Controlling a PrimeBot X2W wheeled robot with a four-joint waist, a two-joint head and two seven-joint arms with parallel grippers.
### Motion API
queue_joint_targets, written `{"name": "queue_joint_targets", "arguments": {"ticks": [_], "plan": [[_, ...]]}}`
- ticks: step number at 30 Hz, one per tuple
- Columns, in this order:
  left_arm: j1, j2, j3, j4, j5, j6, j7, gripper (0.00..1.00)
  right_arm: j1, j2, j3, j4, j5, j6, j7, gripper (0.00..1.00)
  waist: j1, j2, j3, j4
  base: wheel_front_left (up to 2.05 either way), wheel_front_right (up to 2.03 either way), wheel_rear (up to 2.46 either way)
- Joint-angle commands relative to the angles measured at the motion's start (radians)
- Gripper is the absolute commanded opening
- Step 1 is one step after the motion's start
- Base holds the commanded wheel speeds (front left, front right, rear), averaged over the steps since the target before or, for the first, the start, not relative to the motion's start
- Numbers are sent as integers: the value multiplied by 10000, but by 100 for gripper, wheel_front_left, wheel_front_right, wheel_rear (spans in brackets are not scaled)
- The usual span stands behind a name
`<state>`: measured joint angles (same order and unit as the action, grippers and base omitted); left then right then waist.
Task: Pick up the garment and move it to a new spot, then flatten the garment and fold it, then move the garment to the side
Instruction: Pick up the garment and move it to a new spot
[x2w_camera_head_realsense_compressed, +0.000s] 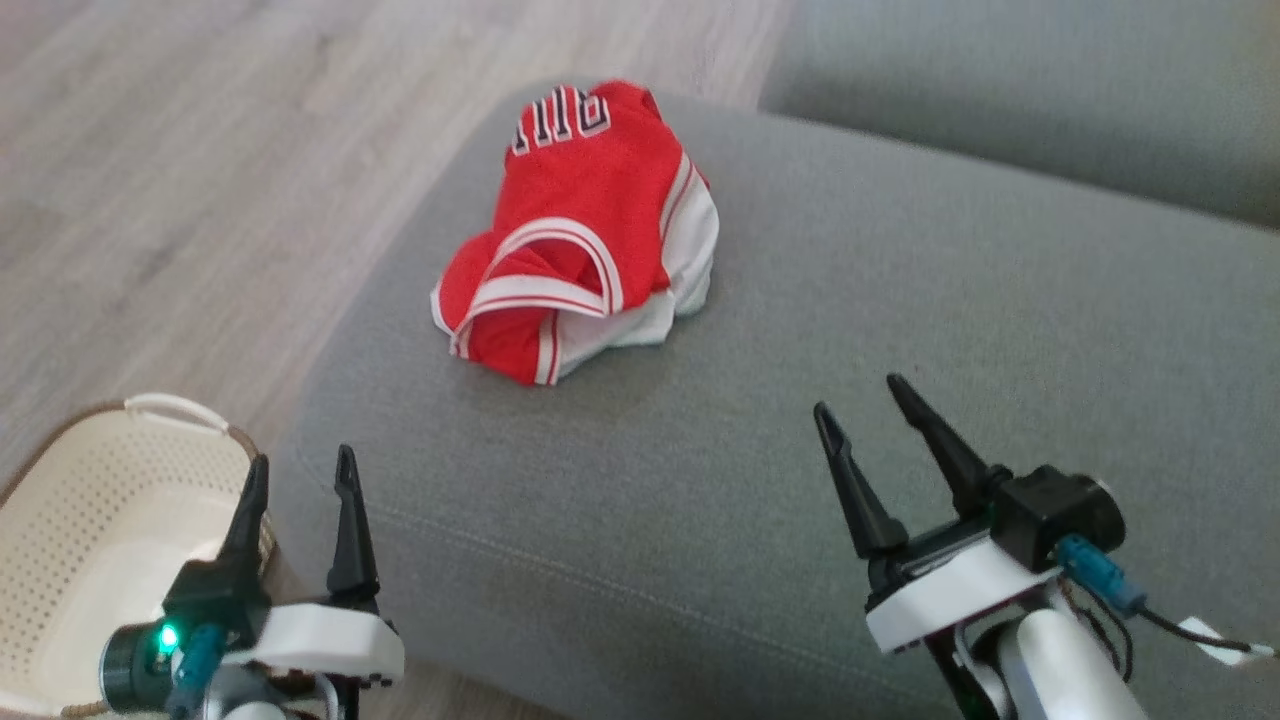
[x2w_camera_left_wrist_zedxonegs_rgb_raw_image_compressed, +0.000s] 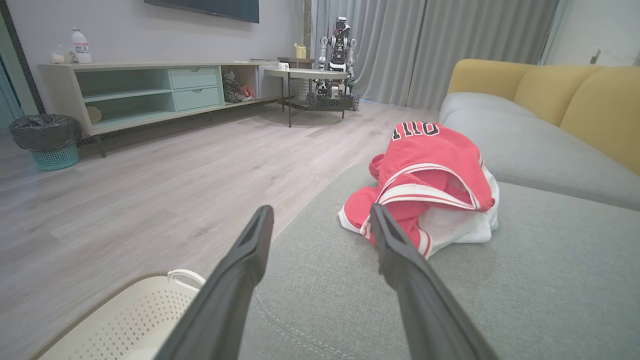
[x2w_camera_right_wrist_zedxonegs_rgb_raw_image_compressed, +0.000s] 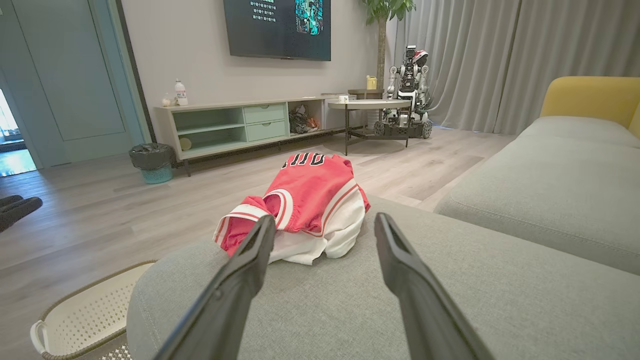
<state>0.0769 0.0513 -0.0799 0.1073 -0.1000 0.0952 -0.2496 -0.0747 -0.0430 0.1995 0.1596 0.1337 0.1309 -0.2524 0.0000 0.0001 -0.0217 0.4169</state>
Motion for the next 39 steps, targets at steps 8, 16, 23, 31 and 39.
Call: {"name": "queue_joint_targets", "arguments": {"ticks": [8, 16, 23, 31, 39], "plan": [[-1527, -4, 844, -317, -259, -504, -122, 100, -979, -72, -317, -760, -765, -2, -93, 100, 0, -1, 1877, -720, 0, 0, 0], [-3726, 135, 1300, 171, -764, -1254, -122, 100, -1763, -72, -911, -1408, -1618, -2, -93, 100, 0, -1, 3853, -1450, 0, 0, 0], [-6377, 792, 1217, 2193, -1160, -1841, 406, 100, -2216, -77, -1113, -1813, -1942, -2, -93, 100, 0, -1, 4833, -2031, 0, 0, 0], [-9019, 1638, 913, 4399, -1309, -2076, 1791, 100, -2512, -75, -1036, -2050, -1966, -2, -93, 100, 0, -1, 5488, -2618, 0, 0, 0], [-10642, 1951, 615, 6296, -1110, -2023, 2599, 100, -2702, -75, -1011, -2267, -1902, -2, -93, 100, 0, -1, 5975, -2903, 0, 0, 0]]}}
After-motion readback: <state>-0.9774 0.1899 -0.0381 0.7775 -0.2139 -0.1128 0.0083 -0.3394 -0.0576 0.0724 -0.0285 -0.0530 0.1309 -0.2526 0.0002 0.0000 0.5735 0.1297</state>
